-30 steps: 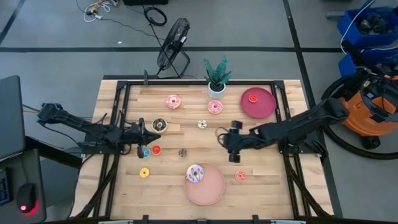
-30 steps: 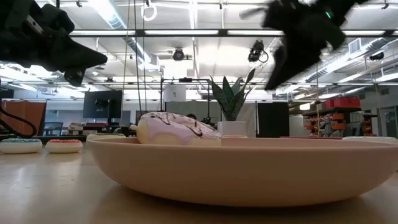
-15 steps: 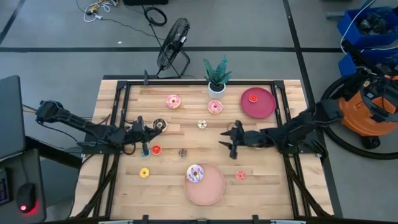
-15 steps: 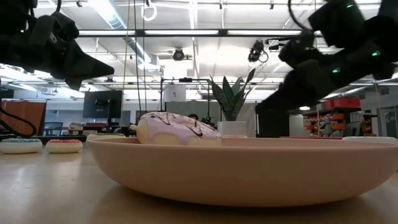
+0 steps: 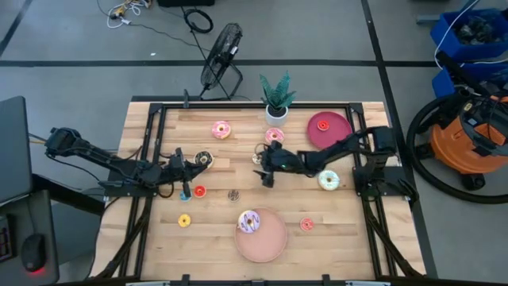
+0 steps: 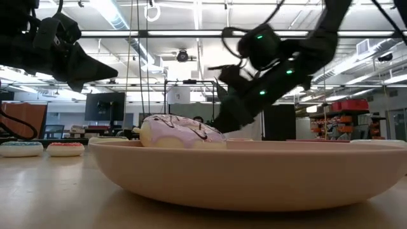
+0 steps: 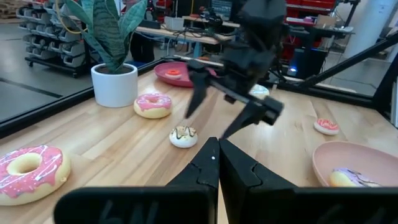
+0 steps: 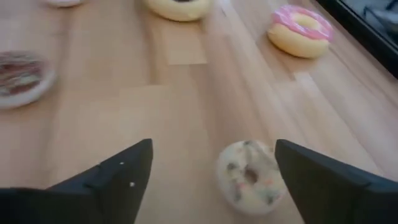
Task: Pick & Place donuts
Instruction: Put the small white donut on the red plate
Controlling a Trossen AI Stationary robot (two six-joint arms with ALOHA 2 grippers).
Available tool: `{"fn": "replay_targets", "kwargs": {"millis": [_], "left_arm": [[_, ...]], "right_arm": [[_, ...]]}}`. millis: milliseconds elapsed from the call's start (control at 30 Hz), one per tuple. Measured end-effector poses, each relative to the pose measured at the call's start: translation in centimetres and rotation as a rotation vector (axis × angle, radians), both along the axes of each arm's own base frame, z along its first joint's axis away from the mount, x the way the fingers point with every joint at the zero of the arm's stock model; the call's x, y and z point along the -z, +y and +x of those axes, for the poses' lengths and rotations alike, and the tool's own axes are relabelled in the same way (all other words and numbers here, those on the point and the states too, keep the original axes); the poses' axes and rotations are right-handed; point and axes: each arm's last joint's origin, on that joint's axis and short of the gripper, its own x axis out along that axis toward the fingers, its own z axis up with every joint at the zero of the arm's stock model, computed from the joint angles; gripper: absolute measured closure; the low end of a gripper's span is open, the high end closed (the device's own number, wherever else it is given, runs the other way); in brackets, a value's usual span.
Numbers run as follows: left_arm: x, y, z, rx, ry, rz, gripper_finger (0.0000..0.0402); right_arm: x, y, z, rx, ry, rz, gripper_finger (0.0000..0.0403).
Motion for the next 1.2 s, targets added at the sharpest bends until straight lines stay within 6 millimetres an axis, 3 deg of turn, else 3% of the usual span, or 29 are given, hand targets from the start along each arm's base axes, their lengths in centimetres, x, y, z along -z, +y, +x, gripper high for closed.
{"fn": "replay_targets", "kwargs": {"millis": [167, 467, 800, 1000, 1200], "left_arm": [[0.0, 0.0, 0.0, 0.0, 0.0, -0.004, 0.039], [0.0, 0.0, 0.0, 0.004, 0.001, -0.006, 0.039], [0.0, 0.0, 0.0, 0.004, 0.001, -0.007, 0.039], [0.0, 0.0, 0.0, 0.003, -0.002, -0.016, 0.039], [0.0, 0.0, 0.0, 0.002, -0.004, -0.024, 0.039]], "right_arm": [[0.4, -1.6, 1.1, 0.091, 0.057, 0.007, 0.0034], [1.1, -3.4, 0.9, 0.123, 0.086, 0.116, 0.0069], [1.4, -3.5, 0.7, 0.077, 0.113, 0.164, 0.0148], [1.4, -3.4, 0.7, 0.057, 0.128, 0.138, 0.0223], [-1.2, -2.6, -0.2, 0.04, 0.157, 0.125, 0.0284]]}}
